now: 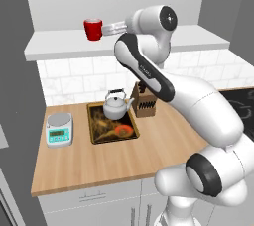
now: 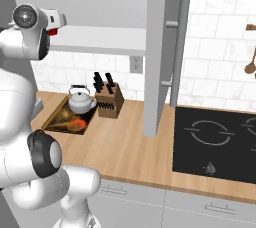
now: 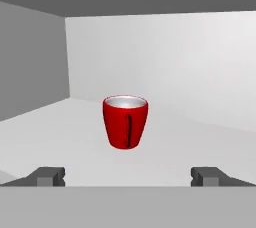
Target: Pick the kettle from the counter and place it on the tray. Then pick the mug from the cabinet and place it on the tray. Then close the cabinet doors.
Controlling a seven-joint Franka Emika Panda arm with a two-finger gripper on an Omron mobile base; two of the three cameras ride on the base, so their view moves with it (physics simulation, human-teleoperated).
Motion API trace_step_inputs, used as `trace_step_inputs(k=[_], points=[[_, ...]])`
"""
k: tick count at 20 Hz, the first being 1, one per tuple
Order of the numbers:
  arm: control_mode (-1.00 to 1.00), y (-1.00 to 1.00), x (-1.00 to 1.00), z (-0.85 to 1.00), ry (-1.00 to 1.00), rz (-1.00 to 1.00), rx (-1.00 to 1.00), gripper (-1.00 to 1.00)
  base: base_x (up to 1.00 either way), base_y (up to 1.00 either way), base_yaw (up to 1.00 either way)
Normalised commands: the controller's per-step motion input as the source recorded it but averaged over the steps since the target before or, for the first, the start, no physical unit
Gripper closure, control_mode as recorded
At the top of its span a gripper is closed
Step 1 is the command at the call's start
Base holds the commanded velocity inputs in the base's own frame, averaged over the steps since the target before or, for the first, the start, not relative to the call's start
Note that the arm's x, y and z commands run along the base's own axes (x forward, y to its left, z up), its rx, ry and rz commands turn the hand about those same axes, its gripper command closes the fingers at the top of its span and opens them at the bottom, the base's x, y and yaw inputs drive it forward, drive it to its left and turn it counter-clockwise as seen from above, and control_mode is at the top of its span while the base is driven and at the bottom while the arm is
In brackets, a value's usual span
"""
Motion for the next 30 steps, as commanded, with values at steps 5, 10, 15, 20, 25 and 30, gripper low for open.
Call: trace_step_inputs(k=[5,10,15,20,25,30], points=[[-1.00,0.00,0.13,-0.03,0.05,0.01,0.00,-1.00,0.00,0.00,0.00],[-1.00,0.00,0.21,-0.06,0.08,0.04,0.02,-1.00,0.00,0.00,0.00],[-1.00,0.06,0.19,-0.08,0.06,0.07,0.04,-1.00,0.00,0.00,0.00],[-1.00,0.14,0.11,-0.11,0.00,0.06,0.02,-1.00,0.00,0.00,0.00],[-1.00,0.15,0.22,-0.04,0.01,0.06,0.00,-1.00,0.00,0.00,0.00],[-1.00,0.08,0.28,-0.03,0.06,0.06,0.00,-1.00,0.00,0.00,0.00]])
